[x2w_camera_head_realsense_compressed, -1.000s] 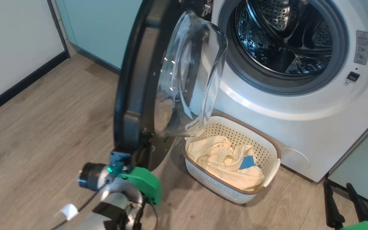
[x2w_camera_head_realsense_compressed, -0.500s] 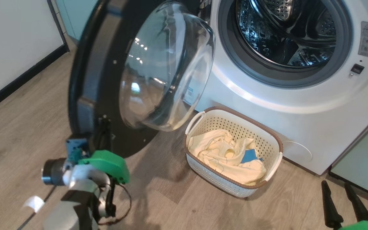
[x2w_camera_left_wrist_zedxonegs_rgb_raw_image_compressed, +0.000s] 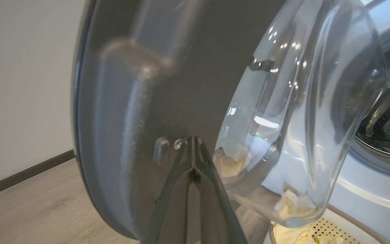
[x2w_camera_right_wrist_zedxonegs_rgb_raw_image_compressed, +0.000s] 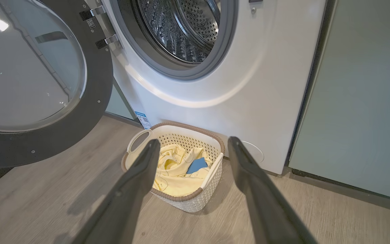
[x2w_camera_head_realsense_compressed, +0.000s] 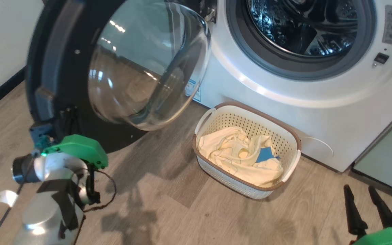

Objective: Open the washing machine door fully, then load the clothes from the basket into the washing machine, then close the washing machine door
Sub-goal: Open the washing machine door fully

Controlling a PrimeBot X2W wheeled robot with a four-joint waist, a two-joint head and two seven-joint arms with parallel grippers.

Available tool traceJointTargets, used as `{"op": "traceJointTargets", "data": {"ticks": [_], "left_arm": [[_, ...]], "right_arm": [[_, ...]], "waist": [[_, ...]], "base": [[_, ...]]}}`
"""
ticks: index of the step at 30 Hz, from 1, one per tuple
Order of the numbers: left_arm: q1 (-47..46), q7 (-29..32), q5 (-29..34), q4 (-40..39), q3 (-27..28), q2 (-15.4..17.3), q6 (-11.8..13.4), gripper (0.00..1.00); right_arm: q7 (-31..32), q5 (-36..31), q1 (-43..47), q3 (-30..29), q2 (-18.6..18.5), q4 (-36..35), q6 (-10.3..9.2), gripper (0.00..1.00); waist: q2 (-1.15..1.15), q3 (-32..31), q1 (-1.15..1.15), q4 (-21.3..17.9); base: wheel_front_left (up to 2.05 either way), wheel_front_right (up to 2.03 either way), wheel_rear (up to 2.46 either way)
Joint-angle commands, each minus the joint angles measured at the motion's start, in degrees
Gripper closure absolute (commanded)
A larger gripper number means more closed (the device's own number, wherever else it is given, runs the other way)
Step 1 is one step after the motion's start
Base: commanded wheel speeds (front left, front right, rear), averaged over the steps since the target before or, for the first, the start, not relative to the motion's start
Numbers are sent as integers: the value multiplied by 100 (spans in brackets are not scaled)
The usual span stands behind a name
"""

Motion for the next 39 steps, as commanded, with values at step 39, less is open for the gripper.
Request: {"op": "traceJointTargets", "data": {"ticks": [39], "left_arm": [[-914, -60, 1299, 775, 2378, -132, -751, 100]], "right_arm": [[-56, 81, -543, 315, -350, -107, -16, 0]], "waist": [[0, 292, 0, -520]], "base": [[0, 0, 0]]}}
